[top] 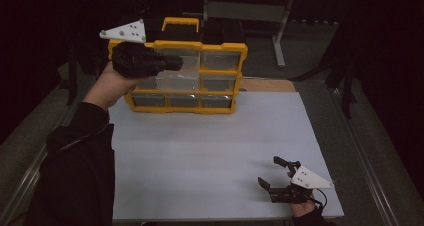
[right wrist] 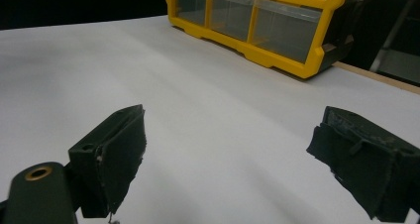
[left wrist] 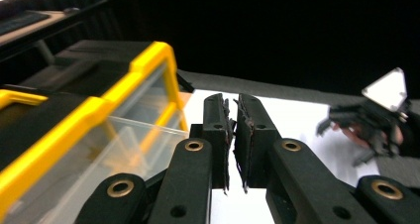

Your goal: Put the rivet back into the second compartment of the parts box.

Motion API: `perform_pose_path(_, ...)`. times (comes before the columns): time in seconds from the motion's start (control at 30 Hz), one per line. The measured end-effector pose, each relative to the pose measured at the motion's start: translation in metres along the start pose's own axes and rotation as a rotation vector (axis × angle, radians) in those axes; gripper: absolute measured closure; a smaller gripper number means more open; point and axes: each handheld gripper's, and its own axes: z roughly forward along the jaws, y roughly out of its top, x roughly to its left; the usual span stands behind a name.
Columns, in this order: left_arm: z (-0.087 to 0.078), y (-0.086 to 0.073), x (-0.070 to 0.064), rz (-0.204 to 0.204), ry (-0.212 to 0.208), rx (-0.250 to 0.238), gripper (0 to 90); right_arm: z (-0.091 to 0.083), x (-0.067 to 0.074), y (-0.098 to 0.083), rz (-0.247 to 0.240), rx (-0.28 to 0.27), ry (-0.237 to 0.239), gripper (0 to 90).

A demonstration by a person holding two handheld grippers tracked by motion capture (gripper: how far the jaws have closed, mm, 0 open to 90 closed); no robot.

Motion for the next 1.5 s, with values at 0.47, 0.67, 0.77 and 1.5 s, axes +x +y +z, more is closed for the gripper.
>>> perform_pose_path(0.47,0.018,-0.014,0.022,-0.141,0.158,0.040,82.3,-0.001,-0.001,0.000,0.007,-0.001,0.001,11.6)
perform_pose_path(0.67,0.029,-0.017,0.027,-0.210,0.198,0.110,82.2,0.000,-0.001,0.000,0.002,0.000,0.003,11.6)
perform_pose_path(0.77,0.035,-0.017,0.027,-0.229,0.219,0.155,82.1,0.000,-0.001,0.000,0.002,0.001,0.003,11.5)
perform_pose_path(1.5,0.044,-0.017,0.022,-0.273,0.240,0.188,47.3,-0.002,-0.001,0.000,0.005,-0.002,0.003,11.6)
